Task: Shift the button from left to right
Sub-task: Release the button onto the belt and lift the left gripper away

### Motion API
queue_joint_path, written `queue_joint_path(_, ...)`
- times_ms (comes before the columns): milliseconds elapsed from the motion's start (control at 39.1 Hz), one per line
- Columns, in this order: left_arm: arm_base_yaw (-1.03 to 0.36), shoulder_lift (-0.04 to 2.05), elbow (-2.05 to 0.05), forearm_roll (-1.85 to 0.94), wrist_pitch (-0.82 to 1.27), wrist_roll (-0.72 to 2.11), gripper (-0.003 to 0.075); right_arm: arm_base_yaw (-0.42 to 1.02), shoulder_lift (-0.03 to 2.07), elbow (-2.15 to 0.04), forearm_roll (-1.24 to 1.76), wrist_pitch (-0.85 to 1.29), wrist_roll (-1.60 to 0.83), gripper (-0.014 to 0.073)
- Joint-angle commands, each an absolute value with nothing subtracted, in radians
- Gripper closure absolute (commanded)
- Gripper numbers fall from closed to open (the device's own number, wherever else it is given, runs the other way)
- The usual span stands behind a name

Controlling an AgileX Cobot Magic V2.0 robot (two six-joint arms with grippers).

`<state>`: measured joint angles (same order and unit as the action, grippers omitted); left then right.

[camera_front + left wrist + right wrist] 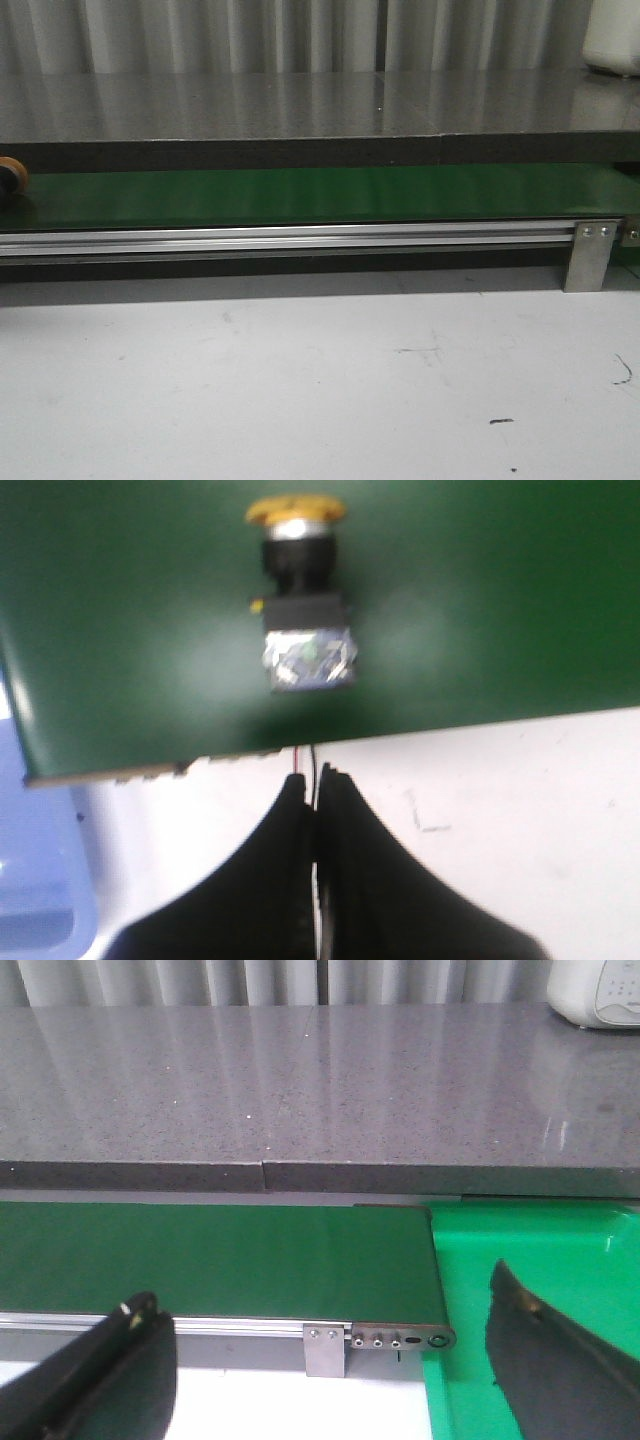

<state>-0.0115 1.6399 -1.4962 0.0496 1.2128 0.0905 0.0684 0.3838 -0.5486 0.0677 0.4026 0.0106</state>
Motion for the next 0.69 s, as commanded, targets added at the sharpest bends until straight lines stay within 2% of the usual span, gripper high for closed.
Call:
queue_joint_path(0, -0.04, 1.474, -1.394, 0.094, 1.063, 0.038, 0.0741, 0.07, 0.399, -0.582, 0.062, 0.33, 0.0, -0.0049)
queue_joint_path(230, -0.064, 1.143, -1.022, 0.059, 0.669, 0.035, 0.0741, 0.07, 0.399, -0.582, 0.062, 0.33, 0.0, -0.0049)
queue_joint_path(536, -0.064, 0.665, -0.597, 0.033, 0.358, 0.035, 0.0741, 0.07, 0.399, -0.582, 0.062, 0.33, 0.0, -0.0049)
queue_joint_path(664, -0.064, 0.443, -0.467, 0.016, 0.304, 0.035, 0.0741, 0.07, 0.399, -0.582, 0.062, 0.33, 0.0, -0.0049)
